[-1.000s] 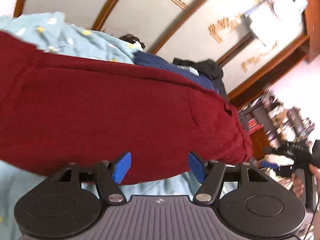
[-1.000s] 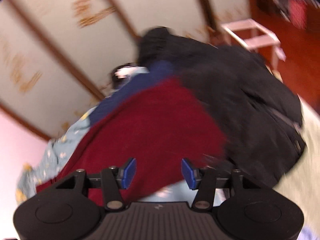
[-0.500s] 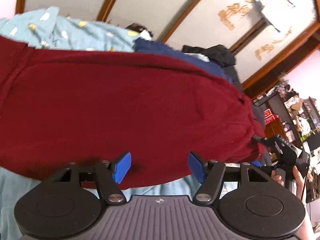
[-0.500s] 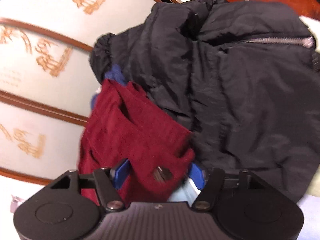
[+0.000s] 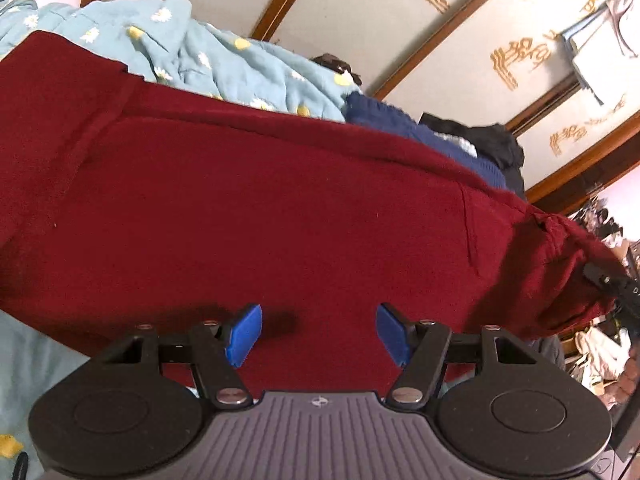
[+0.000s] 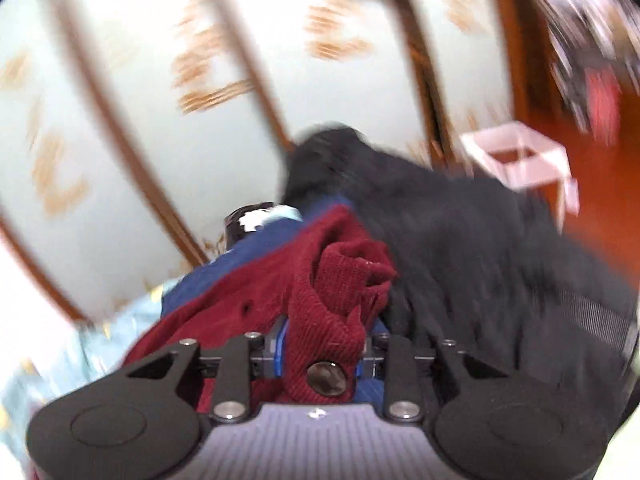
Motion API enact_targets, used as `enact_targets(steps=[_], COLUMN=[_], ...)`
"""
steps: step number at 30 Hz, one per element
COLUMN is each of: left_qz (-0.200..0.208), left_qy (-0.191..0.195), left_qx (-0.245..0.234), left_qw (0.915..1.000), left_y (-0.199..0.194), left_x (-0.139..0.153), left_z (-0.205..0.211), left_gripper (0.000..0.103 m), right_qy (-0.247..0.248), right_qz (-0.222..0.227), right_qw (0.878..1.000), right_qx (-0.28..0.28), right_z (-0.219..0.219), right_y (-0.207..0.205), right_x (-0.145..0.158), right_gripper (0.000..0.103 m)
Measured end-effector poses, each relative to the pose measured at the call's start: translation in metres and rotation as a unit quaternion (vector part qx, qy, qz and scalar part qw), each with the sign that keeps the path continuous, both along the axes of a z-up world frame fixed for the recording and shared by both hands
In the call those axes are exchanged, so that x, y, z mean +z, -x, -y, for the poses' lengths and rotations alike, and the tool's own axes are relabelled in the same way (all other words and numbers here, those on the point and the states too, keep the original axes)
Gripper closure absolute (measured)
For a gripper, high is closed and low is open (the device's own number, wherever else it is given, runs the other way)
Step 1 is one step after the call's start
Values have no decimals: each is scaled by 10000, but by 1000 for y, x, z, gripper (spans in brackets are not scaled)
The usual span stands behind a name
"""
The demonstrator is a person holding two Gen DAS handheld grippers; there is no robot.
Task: Fold clothes
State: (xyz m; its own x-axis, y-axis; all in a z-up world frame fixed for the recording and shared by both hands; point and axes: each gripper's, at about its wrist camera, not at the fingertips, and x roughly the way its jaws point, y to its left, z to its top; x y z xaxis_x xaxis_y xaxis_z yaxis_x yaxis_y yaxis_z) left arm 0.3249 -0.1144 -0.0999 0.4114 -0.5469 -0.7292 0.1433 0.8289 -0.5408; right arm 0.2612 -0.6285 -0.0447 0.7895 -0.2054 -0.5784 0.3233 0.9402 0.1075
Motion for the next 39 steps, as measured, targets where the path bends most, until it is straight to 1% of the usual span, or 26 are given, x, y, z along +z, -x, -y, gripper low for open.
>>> enact_targets(steps=[2,3,4,5,7,8,10,11,12,15,17,20,21,22,23,24,26,27,28,29,31,32,34,35,37,39], left_qz=[-11,-7,-2,-5,-42,-63,-104,-122,-165,-333,-375,-534,-550,-534,-506,-473,-421,-385,-352,-338,-268,-214,-78,-24,20,-50], left_qy=[104,145,168,179,182,171,124,100,78,55,47,146,159,154,145,138,149,168,199,224,331,404,535,586,675,783], left_qx=[48,95,155,216,325,372,447,476,505,566,596,634,619,600,567,522,436,399,384,386,422,438,428,426,449,498], left_qw=[9999,9998,9997,9996,9993,9991,9989,9987,9986,9978,9975,9965,9964,9966,9970,9974,9980,9983,9984,9984,9982,9980,9976,9974,9967,9957], left_y=[-4,-5,-6,-8,-12,-14,-17,-19,-20,-23,-22,-24,-23,-23,-22,-21,-19,-19,-20,-21,-25,-26,-27,-28,-28,-29], left_x=[2,3,3,3,0,-2,-7,-10,-14,-28,-34,-44,-45,-45,-45,-44,-41,-39,-37,-36,-30,-26,-18,-15,-12,-15], left_z=[-9,-15,-21,-28,-43,-50,-63,-68,-75,-94,-100,-107,-107,-107,-107,-106,-108,-109,-111,-111,-107,-103,-94,-90,-85,-82], left_gripper=[40,40,40,40,40,40,40,40,40,40,40,40,40,40,40,40,40,40,40,40,40,40,40,40,40,40], right_qy=[497,891,1121,1332,1709,1718,1631,1573,1459,1539,1623,1918,1893,1851,1852,1946,1816,1669,1293,976,129,-56,-673,-845,-1187,-1345], right_qz=[-91,-150,-208,-265,-507,-648,-869,-962,-1139,-1515,-1555,-1348,-1288,-1354,-1449,-1858,-2011,-1960,-1822,-1733,-1578,-1548,-1450,-1414,-1345,-1341], right_qw=[9980,9933,9885,9827,9654,9596,9524,9504,9479,9406,9391,9340,9309,9276,9242,9100,9097,9142,9256,9334,9456,9473,9507,9495,9445,9416], right_qx=[369,714,992,1261,1903,2130,2423,2504,2593,2618,2598,2698,2847,2950,3010,3155,3147,3130,3054,2987,2843,2803,2658,2671,2751,2780], right_z=[-30,-57,-77,-95,-142,-158,-181,-189,-199,-223,-230,-245,-253,-253,-254,-260,-260,-257,-249,-242,-219,-214,-194,-190,-188,-189], right_y=[-8,-15,-20,-25,-40,-50,-59,-62,-67,-70,-67,-60,-58,-60,-63,-69,-72,-71,-70,-69,-67,-68,-69,-70,-76,-82], right_x=[11,17,18,18,5,-2,-19,-24,-38,-71,-78,-69,-65,-70,-77,-92,-101,-98,-87,-79,-54,-48,-27,-22,-15,-10], right_gripper=[75,75,75,75,75,75,75,75,75,75,75,75,75,74,71,70,67,66,64,60,56,55,54,44,33,32])
